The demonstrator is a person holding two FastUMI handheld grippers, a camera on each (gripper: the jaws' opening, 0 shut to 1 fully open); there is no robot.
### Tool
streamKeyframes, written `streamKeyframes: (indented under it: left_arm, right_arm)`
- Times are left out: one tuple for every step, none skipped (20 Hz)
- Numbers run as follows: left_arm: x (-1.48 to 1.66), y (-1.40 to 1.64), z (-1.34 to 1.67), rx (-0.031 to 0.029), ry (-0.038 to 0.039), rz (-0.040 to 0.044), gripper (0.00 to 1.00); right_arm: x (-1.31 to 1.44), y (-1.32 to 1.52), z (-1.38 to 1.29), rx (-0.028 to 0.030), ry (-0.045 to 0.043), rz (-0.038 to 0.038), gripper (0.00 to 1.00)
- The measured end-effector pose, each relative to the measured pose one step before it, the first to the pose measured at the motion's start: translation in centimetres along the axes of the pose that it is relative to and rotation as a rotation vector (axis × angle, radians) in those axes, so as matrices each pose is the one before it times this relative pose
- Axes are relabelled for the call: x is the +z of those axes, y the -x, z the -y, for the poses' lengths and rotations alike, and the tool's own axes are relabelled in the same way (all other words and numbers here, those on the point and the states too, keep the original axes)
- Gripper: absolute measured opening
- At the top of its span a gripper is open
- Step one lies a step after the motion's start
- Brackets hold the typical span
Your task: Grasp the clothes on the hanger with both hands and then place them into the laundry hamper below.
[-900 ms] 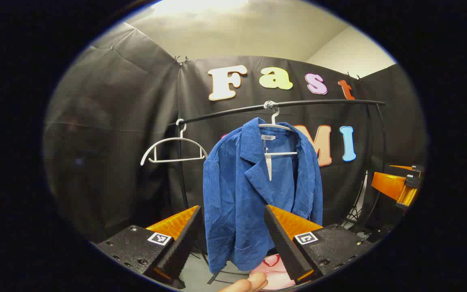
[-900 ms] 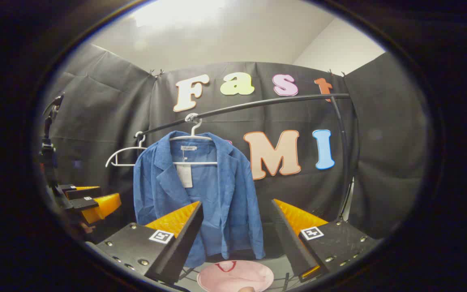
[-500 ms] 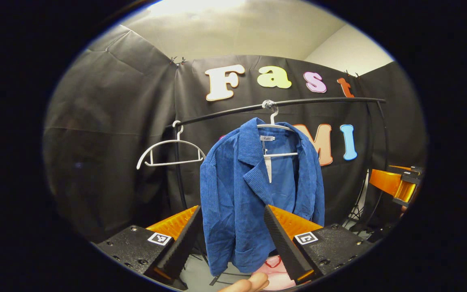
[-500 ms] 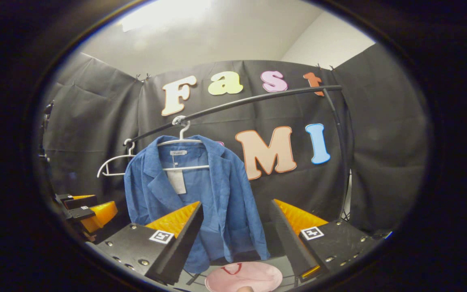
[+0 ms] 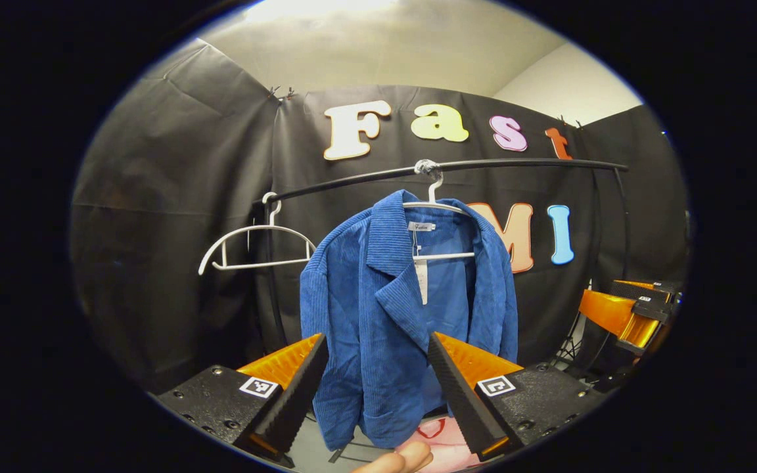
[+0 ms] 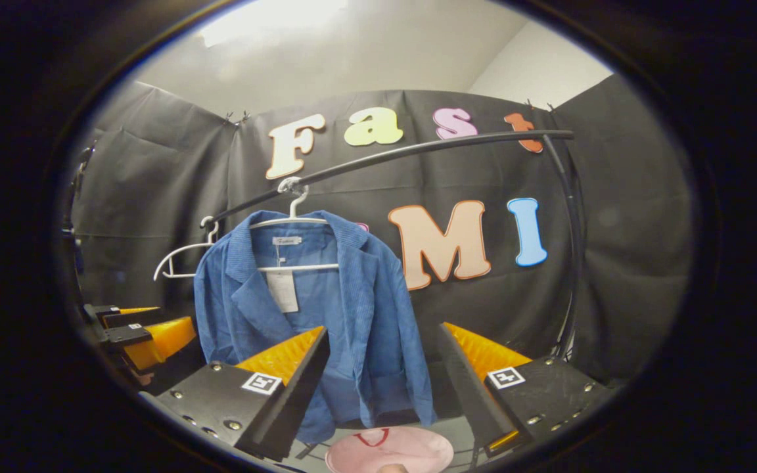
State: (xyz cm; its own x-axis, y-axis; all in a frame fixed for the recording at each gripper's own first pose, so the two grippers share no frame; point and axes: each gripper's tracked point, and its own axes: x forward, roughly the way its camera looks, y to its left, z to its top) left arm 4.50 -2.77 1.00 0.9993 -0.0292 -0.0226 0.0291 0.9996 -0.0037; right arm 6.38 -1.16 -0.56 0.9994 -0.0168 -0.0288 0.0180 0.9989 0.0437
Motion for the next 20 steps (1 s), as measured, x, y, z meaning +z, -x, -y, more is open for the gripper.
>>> streamKeyframes:
  left_arm:
    - [0.135,-0.645,0.176,0.00012,0.00177,-0.00684,0.93]
    - [0.269,-0.827,0.279,-0.00075,0.00227,-0.00160,0.93]
    - [0.479,-0.804,0.159,0.00115,0.00448,0.00514,0.93]
    - [0.250,-0.810,0.098,0.00471,-0.00040,-0.00118,0.94]
    - [-0.142,-0.646,0.076,0.00257,-0.00231,-0.00970,0.94]
    - [-0.106,-0.734,0.179,-0.00301,-0.00234,-0.00853,0.93]
    - [-0.266,-0.853,0.071,-0.00163,-0.00330,-0.00652,0.94]
    - [-0.379,-0.885,-0.068,0.00300,-0.00516,-0.01343,0.94]
    - [-0.356,-0.889,0.155,-0.00040,-0.00182,-0.01031,0.93]
    - [-0.235,-0.764,0.192,-0.00134,0.00036,-0.01238,0.95]
    - [-0.178,-0.846,0.133,0.00088,-0.00040,-0.00566,0.93]
    - [0.149,-0.739,0.214,-0.00002,0.00463,0.00631,0.94]
    - [0.347,-0.525,0.447,-0.00893,0.00512,0.01194,0.94]
    - [0.609,-0.542,0.410,-0.00847,0.00025,0.02865,0.95]
    - [0.360,-0.644,-0.040,0.01175,0.00388,0.01800,0.95]
    - [-0.083,-0.739,-0.171,0.01765,-0.00089,-0.00514,0.93]
    - [-0.166,-0.643,0.124,0.00713,0.00193,-0.01044,0.92]
    - [-0.105,-0.669,0.157,0.00650,0.00295,-0.01022,0.94]
    - [-0.216,-0.802,-0.021,0.01325,-0.00517,-0.00601,0.94]
    - [-0.304,-0.567,0.030,0.01048,-0.00672,-0.00992,0.93]
  right_arm:
    - [0.044,-0.706,0.001,0.00576,-0.00565,-0.00822,0.92]
    - [0.218,-0.731,0.092,0.00610,-0.00790,-0.00483,0.98]
    - [0.336,-0.799,0.016,0.00545,-0.01079,-0.00092,0.98]
    - [0.393,-0.861,-0.058,0.00607,-0.01350,0.00508,1.00]
    - [0.282,-0.816,-0.035,0.00690,-0.01419,0.00334,0.98]
    - [0.258,-0.855,0.022,0.00334,-0.01488,0.00202,1.00]
    - [0.176,-0.753,0.034,0.00243,-0.01399,0.00393,0.98]
    - [0.125,-0.884,-0.091,0.00409,-0.01087,0.00273,0.95]
    - [0.003,-0.921,-0.100,0.00255,-0.00976,0.00161,0.98]
    - [-0.031,-0.855,-0.250,0.00740,-0.00539,0.00098,0.98]
    - [-0.299,-0.924,-0.388,0.00998,0.00016,-0.00178,0.98]
    - [-0.362,-0.776,-0.450,0.01044,0.00567,-0.00579,0.98]
    - [-0.511,-0.844,-0.473,0.01311,0.01067,-0.00632,0.98]
    - [-0.417,-0.831,-0.400,0.00602,0.01357,-0.00336,0.98]
    - [-0.475,-0.784,-0.346,0.00344,0.01733,-0.00010,0.98]
    - [-0.486,-0.915,-0.388,0.00110,0.01530,-0.00251,0.98]
    - [-0.496,-0.848,-0.477,0.00549,0.01164,-0.00624,0.98]
    - [-0.488,-0.941,-0.362,-0.00017,0.00488,-0.01169,0.98]
    - [-0.434,-0.749,-0.206,-0.00131,0.00264,-0.00926,0.98]
    - [-0.348,-0.974,-0.119,-0.00374,0.00033,-0.00673,0.98]
